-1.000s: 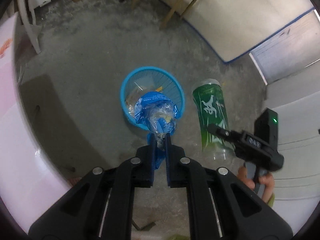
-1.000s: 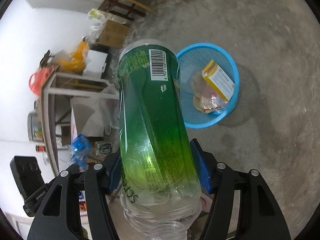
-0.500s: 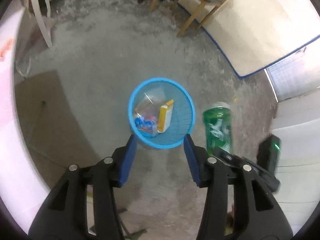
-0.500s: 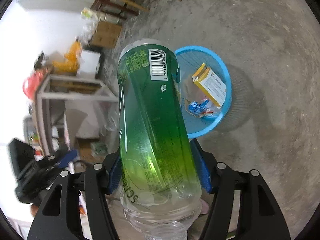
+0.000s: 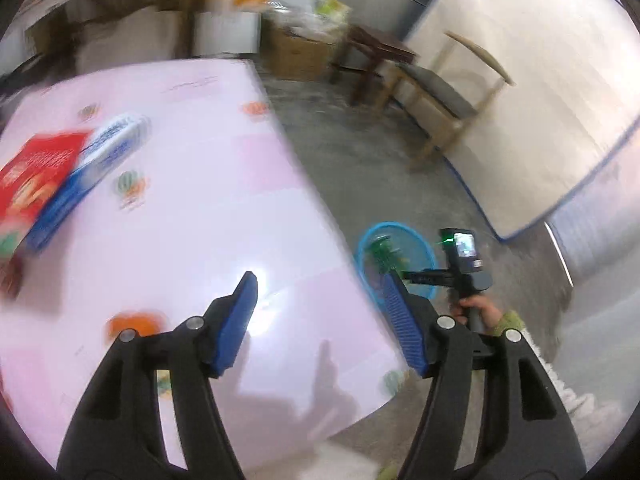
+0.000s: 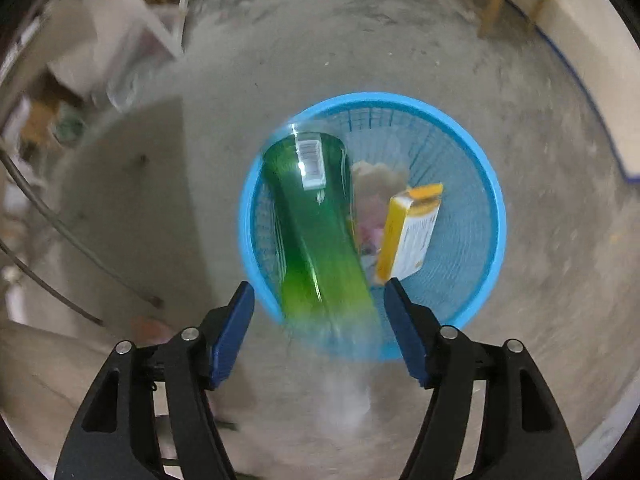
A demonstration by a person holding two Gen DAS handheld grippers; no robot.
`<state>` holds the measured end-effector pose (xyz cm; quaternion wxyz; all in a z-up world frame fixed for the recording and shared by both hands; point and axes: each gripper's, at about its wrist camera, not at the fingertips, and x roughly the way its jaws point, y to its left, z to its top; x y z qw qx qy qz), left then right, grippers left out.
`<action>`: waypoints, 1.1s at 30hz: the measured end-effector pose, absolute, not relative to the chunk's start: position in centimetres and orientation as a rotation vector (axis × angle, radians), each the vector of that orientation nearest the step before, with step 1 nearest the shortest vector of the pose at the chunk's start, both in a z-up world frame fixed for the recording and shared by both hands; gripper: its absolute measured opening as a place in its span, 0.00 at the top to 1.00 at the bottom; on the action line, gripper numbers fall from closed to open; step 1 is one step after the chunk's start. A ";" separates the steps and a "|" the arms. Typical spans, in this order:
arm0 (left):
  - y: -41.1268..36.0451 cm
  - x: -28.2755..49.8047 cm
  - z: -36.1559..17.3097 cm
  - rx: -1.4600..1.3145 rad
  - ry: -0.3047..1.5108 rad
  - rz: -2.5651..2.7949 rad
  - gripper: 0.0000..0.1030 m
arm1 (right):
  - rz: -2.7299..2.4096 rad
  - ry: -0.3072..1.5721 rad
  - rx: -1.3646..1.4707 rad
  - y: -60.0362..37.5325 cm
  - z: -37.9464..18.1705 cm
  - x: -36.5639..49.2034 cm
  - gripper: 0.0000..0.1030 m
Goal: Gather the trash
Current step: 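Move both tools back over the table toward the orange peel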
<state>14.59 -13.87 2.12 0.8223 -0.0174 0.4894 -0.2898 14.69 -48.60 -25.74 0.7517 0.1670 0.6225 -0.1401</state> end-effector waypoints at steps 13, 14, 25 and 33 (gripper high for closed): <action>-2.4 12.8 -0.4 -0.187 1.010 -0.461 0.40 | -0.424 1.222 0.424 -49.5 -19.6 10.3 0.31; -2.0 12.8 -0.3 -0.180 0.998 -0.460 0.40 | -0.422 1.204 0.439 -49.1 -18.8 9.9 0.31; 1.4 11.7 -2.4 -0.110 0.928 -0.366 0.36 | 0.043 0.911 0.487 -35.5 -2.0 11.6 0.26; 5.0 10.4 -3.4 -0.150 0.888 -0.313 0.35 | 0.362 0.947 0.337 -18.8 -0.8 18.3 0.25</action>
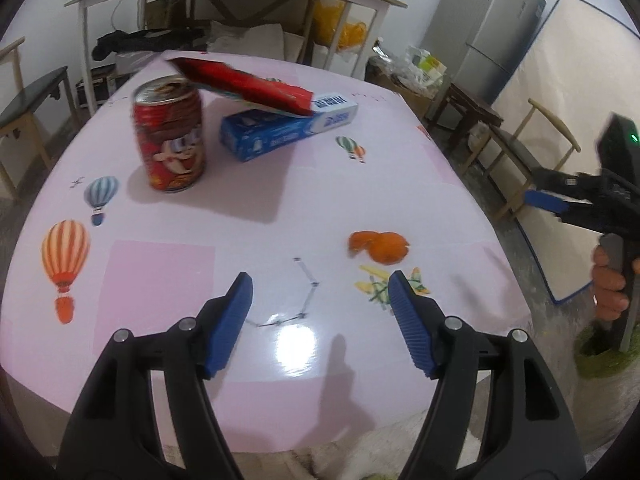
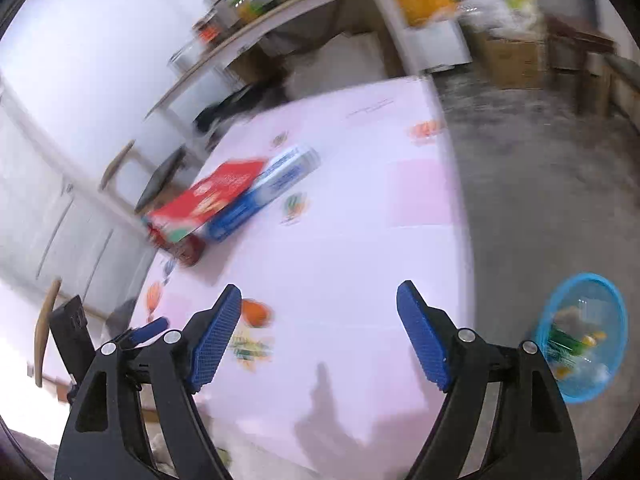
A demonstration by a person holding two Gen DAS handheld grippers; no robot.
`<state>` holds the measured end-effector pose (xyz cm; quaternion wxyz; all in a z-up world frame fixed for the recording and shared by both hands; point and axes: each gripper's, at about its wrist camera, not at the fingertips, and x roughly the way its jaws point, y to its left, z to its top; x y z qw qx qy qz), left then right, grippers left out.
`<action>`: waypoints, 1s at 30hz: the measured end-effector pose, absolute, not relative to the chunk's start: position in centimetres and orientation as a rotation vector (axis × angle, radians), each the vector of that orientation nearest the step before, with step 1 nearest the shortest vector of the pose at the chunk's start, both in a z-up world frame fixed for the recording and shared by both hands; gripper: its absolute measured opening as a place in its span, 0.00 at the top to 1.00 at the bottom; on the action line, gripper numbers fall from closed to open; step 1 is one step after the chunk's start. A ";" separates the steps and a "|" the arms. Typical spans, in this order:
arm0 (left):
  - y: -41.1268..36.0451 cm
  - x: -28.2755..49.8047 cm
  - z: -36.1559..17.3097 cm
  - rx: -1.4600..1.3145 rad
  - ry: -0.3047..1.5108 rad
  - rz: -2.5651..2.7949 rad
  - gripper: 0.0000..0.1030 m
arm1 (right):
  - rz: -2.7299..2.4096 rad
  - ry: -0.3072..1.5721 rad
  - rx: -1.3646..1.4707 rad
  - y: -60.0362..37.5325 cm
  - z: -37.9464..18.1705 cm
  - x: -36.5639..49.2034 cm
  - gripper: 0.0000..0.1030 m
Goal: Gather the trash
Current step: 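Move both tools back over the table toward the orange peel, then grasp the orange peel with the right tool while the left tool grasps the red snack bag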
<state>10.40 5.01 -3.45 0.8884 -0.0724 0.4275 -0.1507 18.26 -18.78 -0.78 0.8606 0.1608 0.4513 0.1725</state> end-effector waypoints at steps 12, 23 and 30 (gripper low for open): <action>10.7 9.5 -4.3 -0.202 0.806 -0.252 0.35 | 0.389 0.991 -0.182 -5.4 -4.8 19.0 0.40; 12.2 10.9 -4.3 -0.233 0.758 -0.261 0.36 | 0.365 1.063 -0.085 -6.1 -6.9 20.5 0.65; 12.6 12.2 -3.5 -0.346 0.755 -0.327 0.36 | 0.373 1.065 -0.007 -6.7 -7.5 20.6 0.76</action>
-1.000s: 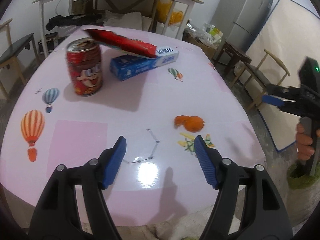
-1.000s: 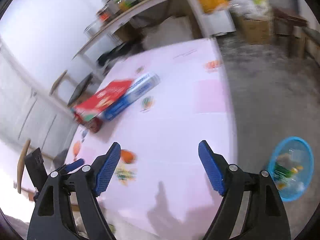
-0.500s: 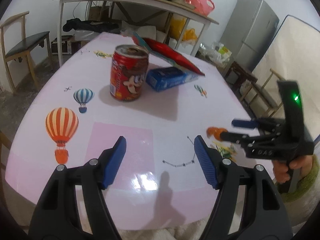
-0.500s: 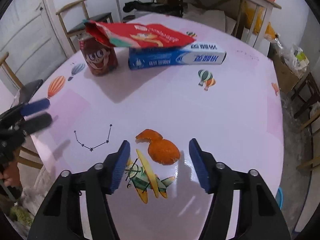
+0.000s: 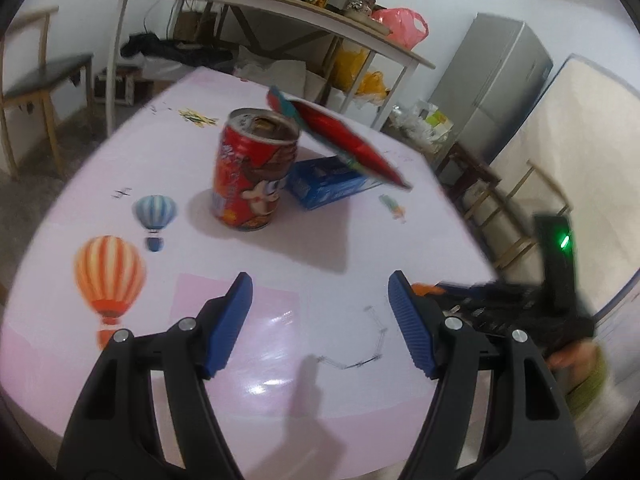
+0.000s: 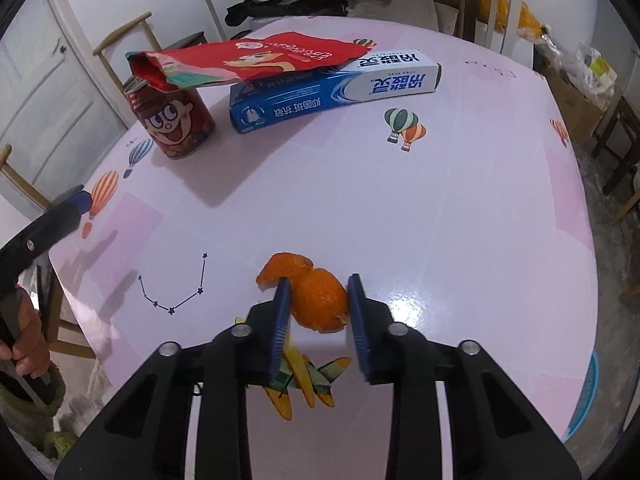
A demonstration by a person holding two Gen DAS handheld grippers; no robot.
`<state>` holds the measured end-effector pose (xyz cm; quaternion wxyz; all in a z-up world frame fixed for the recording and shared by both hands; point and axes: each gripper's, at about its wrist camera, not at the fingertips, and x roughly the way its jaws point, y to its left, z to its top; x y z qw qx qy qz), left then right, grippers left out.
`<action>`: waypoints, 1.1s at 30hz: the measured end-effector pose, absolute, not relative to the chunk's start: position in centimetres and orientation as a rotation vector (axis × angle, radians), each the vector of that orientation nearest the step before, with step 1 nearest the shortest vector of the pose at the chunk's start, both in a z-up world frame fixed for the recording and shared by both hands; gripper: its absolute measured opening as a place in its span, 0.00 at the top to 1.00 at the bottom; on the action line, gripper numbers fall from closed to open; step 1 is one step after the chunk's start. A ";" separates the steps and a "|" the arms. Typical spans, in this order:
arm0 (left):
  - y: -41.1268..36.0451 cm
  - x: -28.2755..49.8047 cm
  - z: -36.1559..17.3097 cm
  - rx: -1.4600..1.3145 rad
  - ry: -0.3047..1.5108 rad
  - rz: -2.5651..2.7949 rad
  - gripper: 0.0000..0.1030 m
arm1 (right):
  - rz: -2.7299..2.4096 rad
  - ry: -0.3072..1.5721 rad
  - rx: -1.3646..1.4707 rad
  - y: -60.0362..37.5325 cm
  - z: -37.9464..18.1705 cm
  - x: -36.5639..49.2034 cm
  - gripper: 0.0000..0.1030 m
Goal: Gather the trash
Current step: 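Grasp the orange peel with the right tool while the left tool grasps the red snack bag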
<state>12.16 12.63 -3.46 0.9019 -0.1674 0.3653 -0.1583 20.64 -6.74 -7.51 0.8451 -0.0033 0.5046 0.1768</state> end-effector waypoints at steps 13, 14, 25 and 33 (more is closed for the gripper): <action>10.1 21.4 -1.8 -0.678 0.817 -0.325 0.45 | 0.401 1.021 0.089 -7.8 -7.9 20.3 0.78; 9.9 22.0 -2.3 -0.714 0.836 -0.318 0.48 | 0.405 1.019 0.092 -7.8 -7.9 20.3 0.78; 9.1 20.5 -2.4 -0.758 0.820 -0.272 0.93 | 0.404 1.017 0.165 -9.0 -8.0 19.9 0.85; 9.5 12.4 -2.0 -0.576 0.819 -0.223 0.96 | 0.330 1.035 0.220 -11.9 -8.0 18.4 0.86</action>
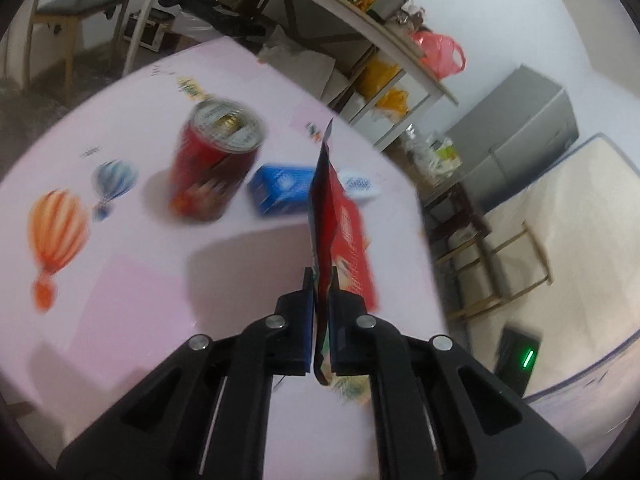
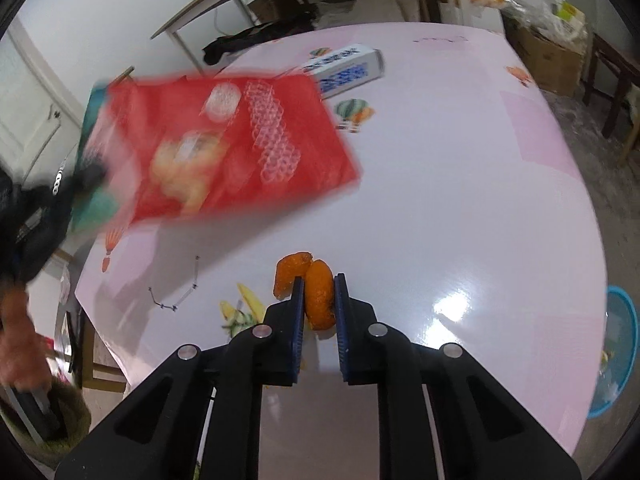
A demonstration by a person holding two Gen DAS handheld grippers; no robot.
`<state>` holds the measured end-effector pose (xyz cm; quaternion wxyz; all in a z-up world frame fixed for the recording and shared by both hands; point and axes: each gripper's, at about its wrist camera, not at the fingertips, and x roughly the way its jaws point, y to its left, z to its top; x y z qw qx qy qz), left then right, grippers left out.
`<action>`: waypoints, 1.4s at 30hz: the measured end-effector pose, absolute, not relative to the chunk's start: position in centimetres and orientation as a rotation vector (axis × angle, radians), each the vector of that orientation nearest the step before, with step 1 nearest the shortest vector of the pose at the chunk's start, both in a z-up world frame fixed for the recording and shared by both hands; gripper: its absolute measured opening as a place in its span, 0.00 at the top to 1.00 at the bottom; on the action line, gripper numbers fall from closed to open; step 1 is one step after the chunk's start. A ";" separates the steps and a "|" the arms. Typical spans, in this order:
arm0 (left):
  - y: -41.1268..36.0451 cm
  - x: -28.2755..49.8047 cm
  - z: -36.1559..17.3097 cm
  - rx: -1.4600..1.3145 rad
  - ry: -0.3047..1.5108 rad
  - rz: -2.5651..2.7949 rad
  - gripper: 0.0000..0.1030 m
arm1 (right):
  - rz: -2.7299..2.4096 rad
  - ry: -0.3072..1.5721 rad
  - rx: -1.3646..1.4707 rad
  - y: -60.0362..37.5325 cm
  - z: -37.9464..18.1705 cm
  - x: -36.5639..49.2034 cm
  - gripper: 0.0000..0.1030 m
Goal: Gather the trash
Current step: 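Grasp the orange peel with the right tool while the left tool grasps the red snack bag, then lift the red snack bag with the left tool while the right tool holds the peel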
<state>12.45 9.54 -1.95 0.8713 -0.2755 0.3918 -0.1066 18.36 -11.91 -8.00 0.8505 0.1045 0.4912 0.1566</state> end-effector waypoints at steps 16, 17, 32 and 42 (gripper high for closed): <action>13.5 3.1 -4.6 -0.431 1.005 -0.337 0.45 | 0.233 0.973 0.289 -15.6 -5.5 16.6 0.86; 13.8 2.9 -4.1 -0.415 0.974 -0.330 0.45 | 0.235 0.960 0.296 -15.7 -4.9 16.4 0.86; 12.6 10.5 -5.5 -0.356 1.021 -0.304 0.44 | 0.403 1.092 0.270 -9.6 -7.8 15.7 0.86; 12.7 8.6 -6.0 -0.615 1.090 -0.620 0.44 | 0.419 1.116 0.294 -10.0 -8.7 16.6 0.87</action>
